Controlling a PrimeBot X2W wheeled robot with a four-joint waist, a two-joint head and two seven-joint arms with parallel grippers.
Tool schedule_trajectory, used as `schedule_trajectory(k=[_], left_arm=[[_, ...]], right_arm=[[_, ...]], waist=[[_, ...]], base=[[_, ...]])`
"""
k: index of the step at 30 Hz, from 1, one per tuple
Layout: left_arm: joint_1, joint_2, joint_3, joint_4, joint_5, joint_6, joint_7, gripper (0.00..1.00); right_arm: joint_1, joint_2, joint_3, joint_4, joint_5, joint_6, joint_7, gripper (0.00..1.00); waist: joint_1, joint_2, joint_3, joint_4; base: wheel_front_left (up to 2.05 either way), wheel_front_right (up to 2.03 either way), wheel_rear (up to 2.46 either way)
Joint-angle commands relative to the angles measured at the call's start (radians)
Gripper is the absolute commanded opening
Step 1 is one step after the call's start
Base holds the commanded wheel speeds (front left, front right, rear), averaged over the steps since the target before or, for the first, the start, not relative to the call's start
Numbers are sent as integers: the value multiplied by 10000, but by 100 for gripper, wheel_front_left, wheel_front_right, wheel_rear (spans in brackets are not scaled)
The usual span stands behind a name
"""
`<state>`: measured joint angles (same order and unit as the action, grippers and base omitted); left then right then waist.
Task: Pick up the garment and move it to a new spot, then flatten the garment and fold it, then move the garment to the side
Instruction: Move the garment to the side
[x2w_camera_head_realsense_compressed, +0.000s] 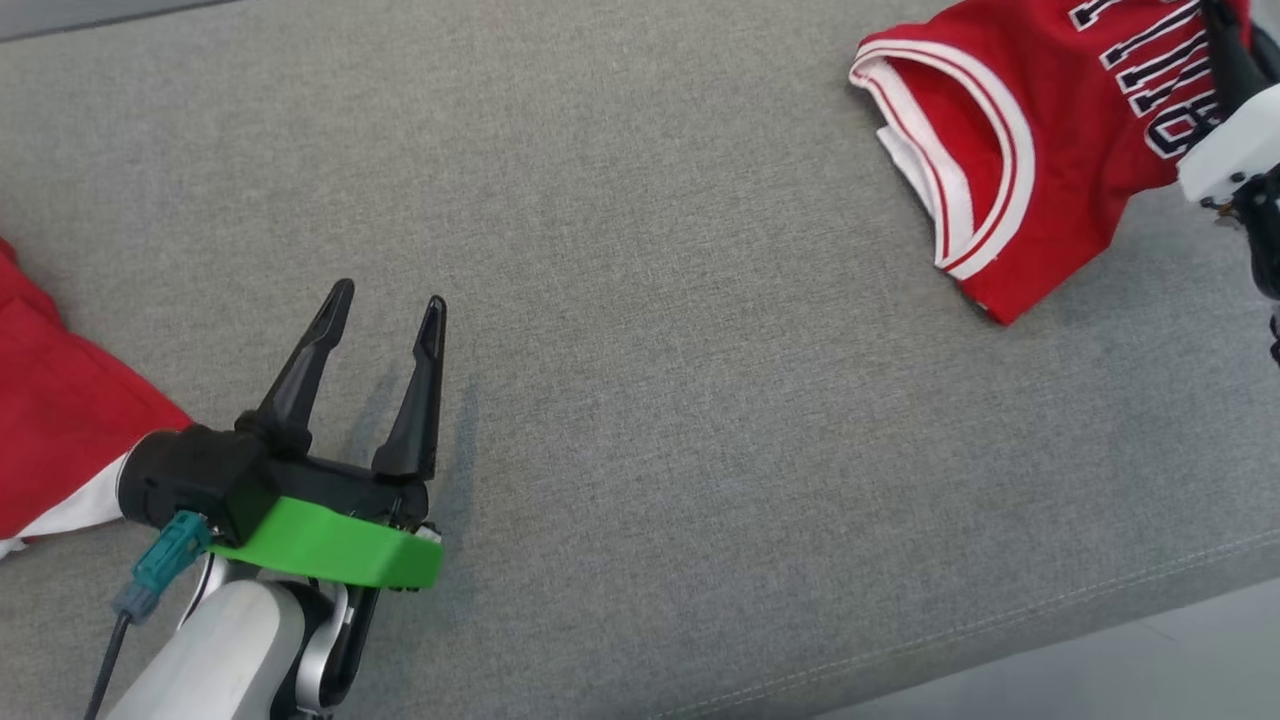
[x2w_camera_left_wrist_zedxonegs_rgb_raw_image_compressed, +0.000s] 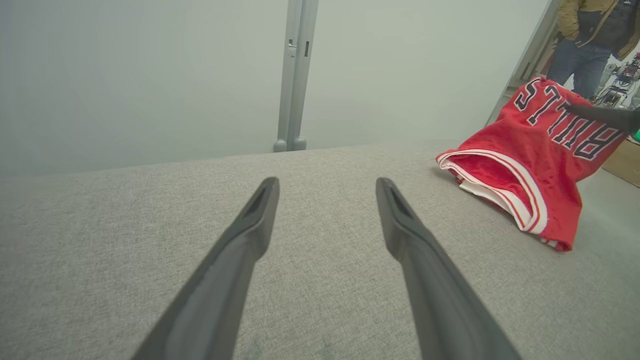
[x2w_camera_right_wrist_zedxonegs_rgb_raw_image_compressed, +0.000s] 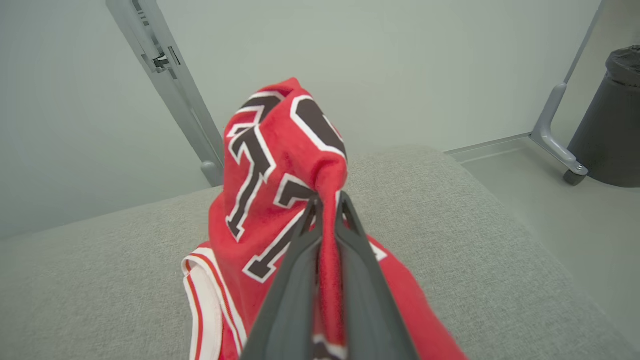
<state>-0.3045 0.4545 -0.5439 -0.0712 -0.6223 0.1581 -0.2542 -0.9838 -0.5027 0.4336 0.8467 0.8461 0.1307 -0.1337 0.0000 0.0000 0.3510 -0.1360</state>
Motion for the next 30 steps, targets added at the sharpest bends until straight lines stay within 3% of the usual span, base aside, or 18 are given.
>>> schedule_trajectory(k=[1, 11, 19, 20, 21, 22, 30], left_arm=[[-282, 71, 99, -156, 147, -95, -42, 100], [-723, 333, 306, -812, 729, -349, -103, 100], [-832, 450, 368, -916, 881, -399, -112, 100], [-846, 452, 373, -918, 896, -401, -113, 100], [-863, 442, 373, -920, 903, -405, -114, 100], [-874, 428, 369, -916, 915, -412, -115, 100], [-918, 240, 308, -707, 907, -480, -121, 100]], right_arm=[[-249, -147, -126, 147, 125, 0, -160, 0], [-1145, -901, -816, 1217, 692, 0, -827, 0], [-1664, -1192, -771, 2051, 346, 0, -1154, 0], [-1749, -1190, -756, 2124, 248, 0, -1189, 12], [-1835, -1168, -771, 2170, 200, 0, -1233, 52], [-1876, -1128, -788, 2211, 156, 0, -1263, 100], [-1990, -952, -920, 2247, -406, 0, -1325, 100]], waist=[[0, 0, 770, 149], [0, 0, 1984, 289], [0, 0, 2452, 408], [0, 0, 2477, 417], [0, 0, 2502, 428], [0, 0, 2520, 438], [0, 0, 2378, 501]], base=[[0, 0, 0], [0, 0, 0], [0, 0, 0], [0, 0, 0], [0, 0, 0], [0, 0, 0], [0, 0, 0]])
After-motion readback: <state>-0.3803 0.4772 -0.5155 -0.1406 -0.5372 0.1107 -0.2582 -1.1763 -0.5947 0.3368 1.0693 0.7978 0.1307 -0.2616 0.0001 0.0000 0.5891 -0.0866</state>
